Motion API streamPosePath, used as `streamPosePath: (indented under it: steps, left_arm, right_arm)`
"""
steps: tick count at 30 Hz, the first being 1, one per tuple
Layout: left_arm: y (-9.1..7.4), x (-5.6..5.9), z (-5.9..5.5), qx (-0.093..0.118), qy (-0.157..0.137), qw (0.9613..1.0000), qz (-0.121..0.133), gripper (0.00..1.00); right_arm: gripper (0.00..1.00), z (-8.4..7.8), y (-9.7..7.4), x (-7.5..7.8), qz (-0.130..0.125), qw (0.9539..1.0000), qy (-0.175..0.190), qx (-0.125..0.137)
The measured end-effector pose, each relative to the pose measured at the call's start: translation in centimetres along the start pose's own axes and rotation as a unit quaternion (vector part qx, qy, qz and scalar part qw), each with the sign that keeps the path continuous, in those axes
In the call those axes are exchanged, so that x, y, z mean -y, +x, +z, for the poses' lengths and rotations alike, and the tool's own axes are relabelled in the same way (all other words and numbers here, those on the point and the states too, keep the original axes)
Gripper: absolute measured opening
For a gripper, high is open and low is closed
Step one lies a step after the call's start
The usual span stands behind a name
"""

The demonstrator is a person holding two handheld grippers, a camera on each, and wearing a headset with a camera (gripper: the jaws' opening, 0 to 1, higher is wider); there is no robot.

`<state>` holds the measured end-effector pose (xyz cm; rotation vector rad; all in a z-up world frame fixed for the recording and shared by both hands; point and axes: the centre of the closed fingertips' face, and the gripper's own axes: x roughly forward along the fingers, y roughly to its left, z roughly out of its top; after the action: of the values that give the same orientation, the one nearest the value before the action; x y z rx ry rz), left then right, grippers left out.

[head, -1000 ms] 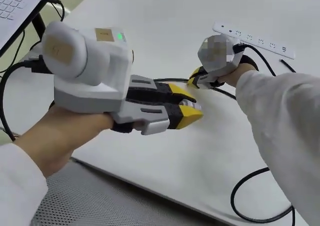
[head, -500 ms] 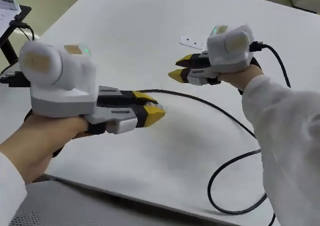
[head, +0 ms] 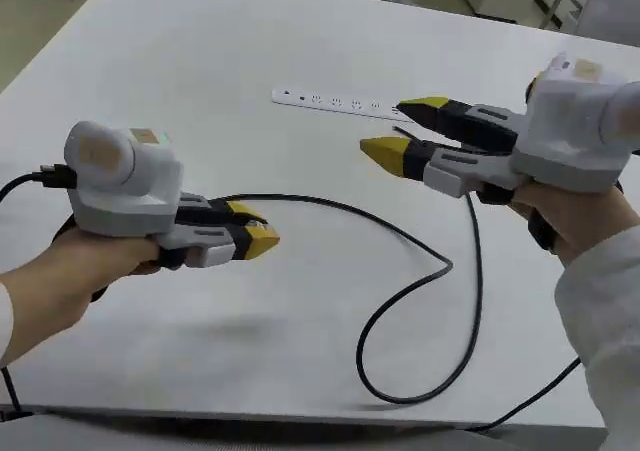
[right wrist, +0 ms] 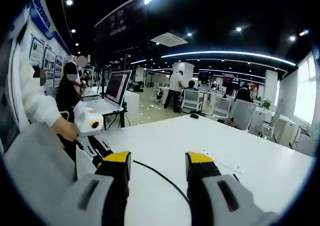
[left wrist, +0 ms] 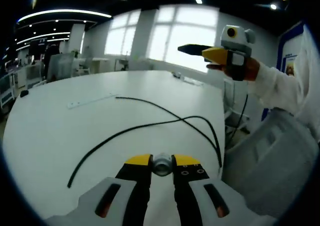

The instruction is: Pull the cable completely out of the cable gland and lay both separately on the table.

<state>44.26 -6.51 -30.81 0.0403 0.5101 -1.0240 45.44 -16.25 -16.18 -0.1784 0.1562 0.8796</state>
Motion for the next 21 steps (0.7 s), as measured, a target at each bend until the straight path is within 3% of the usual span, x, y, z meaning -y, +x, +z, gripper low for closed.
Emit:
streamPosePath:
  steps: [2, 5, 8, 10, 15, 16, 18, 21]
  left_arm:
    - [1.1, -1.2, -0.5, 0.002, -0.001, 0.9999, 0.012, 0.17]
    - [2.4, -3.0, -1.0, 0.011, -0.022, 0.9991, 0.034, 0.17]
    - [3.4, -4.8, -2.6, -0.005, -0.03, 0.9977, 0.062, 0.17]
    - [3.9, -5.2, -3.5, -0.013, -0.03, 0.9972, 0.066, 0.17]
    - [4.4, -5.3, -5.0, -0.029, -0.024, 0.997, 0.067, 0.17]
    - [4.5, -5.2, -5.3, -0.032, -0.022, 0.997, 0.068, 0.17]
    - [4.5, -5.4, -6.4, -0.047, -0.017, 0.9961, 0.072, 0.17]
    - [4.5, -5.4, -7.5, -0.057, -0.018, 0.9953, 0.076, 0.17]
  right_arm:
    - [0.48, -0.6, -1.4, -0.4, -0.018, 0.9998, 0.005, 0.004]
    - [0.54, -2.2, -2.1, -1.5, -0.022, 0.9984, 0.053, 0.003]
    - [0.57, -4.7, -1.9, -2.4, -0.027, 0.9974, 0.061, -0.026]
    - [0.56, -5.3, -1.6, -3.2, -0.025, 0.9972, 0.062, -0.033]
    - [0.55, -6.3, -1.0, -3.4, -0.029, 0.9961, 0.077, -0.032]
    - [0.55, -7.0, -1.1, -3.8, -0.016, 0.9961, 0.065, -0.058]
    - [0.55, -7.3, -1.1, -3.1, -0.033, 0.9961, 0.052, -0.063]
    - [0.55, -7.3, -1.3, -2.9, -0.037, 0.9945, 0.077, -0.059]
